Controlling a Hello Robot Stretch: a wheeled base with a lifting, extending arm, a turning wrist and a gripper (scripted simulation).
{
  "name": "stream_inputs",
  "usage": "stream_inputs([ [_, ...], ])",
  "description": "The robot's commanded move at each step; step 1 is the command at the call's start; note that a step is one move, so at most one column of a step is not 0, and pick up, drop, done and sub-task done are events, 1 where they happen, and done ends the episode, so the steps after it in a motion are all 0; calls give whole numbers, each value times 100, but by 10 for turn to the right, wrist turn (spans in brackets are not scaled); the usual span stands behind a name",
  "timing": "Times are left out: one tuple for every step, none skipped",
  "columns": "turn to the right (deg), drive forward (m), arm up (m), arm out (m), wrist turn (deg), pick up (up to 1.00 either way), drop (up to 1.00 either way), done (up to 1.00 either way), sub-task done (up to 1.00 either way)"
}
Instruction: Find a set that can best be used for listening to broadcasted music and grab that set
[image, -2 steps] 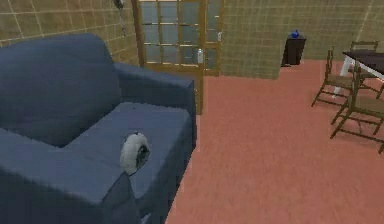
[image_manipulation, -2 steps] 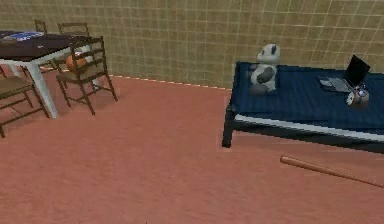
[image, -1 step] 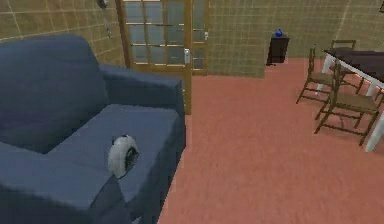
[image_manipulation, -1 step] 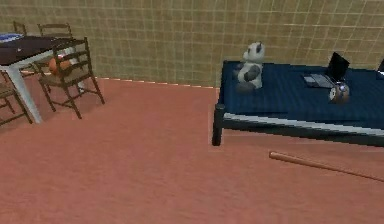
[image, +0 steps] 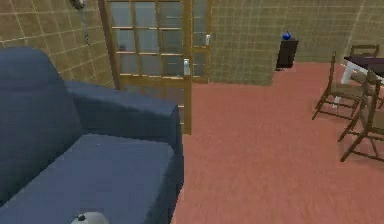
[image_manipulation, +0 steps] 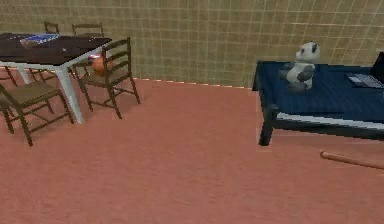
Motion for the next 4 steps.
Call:
stream_inputs([
  [-450,0,0,0,0,0,0,0,0],
  [-450,0,0,0,0,0,0,0,0],
  [-360,0,0,0,0,0,0,0,0],
  [0,0,50,0,0,0,0,0,0],
])
